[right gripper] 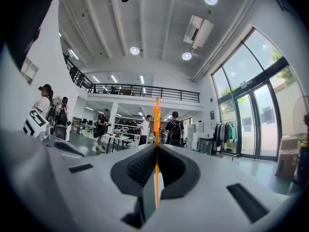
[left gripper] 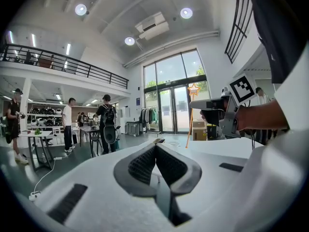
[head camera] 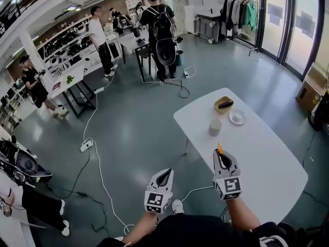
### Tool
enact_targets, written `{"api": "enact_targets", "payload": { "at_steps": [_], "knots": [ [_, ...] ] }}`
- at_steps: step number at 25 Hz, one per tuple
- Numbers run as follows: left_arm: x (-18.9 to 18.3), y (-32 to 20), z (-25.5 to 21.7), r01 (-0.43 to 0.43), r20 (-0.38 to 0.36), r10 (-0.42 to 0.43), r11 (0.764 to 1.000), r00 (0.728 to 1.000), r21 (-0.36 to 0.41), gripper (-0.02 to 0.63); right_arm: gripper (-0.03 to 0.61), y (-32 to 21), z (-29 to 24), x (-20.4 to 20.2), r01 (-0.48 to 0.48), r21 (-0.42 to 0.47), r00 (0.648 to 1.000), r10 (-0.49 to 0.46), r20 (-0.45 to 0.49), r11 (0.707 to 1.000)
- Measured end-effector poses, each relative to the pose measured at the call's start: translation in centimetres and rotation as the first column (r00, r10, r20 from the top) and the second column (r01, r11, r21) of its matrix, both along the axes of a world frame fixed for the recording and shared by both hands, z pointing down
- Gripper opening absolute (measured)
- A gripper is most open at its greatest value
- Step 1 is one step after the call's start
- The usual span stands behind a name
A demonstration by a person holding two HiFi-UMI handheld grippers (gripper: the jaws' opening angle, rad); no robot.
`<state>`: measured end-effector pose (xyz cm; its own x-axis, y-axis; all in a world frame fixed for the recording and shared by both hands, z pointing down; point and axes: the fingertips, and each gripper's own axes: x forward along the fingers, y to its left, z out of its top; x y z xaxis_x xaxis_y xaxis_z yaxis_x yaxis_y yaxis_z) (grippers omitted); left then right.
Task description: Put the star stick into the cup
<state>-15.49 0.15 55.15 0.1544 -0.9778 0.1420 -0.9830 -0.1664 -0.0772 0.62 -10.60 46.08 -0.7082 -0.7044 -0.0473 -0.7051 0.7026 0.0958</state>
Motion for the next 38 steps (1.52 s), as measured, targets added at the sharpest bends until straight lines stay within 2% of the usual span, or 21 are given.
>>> {"api": "enact_targets", "payload": {
  "at_steps": [11,19,24,30,38],
  "knots": [
    [-6.8,-4.2,0.0,-0.058,-0.006,0.058,0.998,0.998,0.006,0.009,0.012,-3.9,0.0,-6.4,-0.069,-0.007,0.998,0.069,0.015,0.998],
    [-8.0,-6.9,1.0,-0.117,-0.015,0.117,0.993,0.993,-0.001,0.009,0.012,-5.2,-0.3,-7.6,-0.085,-0.009,0.996,0.085,0.010,0.996],
    [-7.7,-9.7,1.5,-0.157,-0.022,0.157,0.987,0.987,-0.017,0.009,0.012,-7.7,-0.4,-7.0,-0.119,-0.011,0.993,0.119,-0.004,0.993],
    [-6.0,-15.1,2.5,-0.196,-0.028,0.195,0.980,0.980,-0.043,0.009,0.012,-12.3,-0.5,-4.3,-0.165,-0.022,0.986,0.165,0.001,0.986],
    [-4.5,-22.2,1.2,-0.215,0.002,0.216,0.976,0.977,-0.023,0.009,0.012,-18.7,-0.9,-1.9,-0.204,-0.026,0.978,0.205,0.039,0.979]
  ]
}}
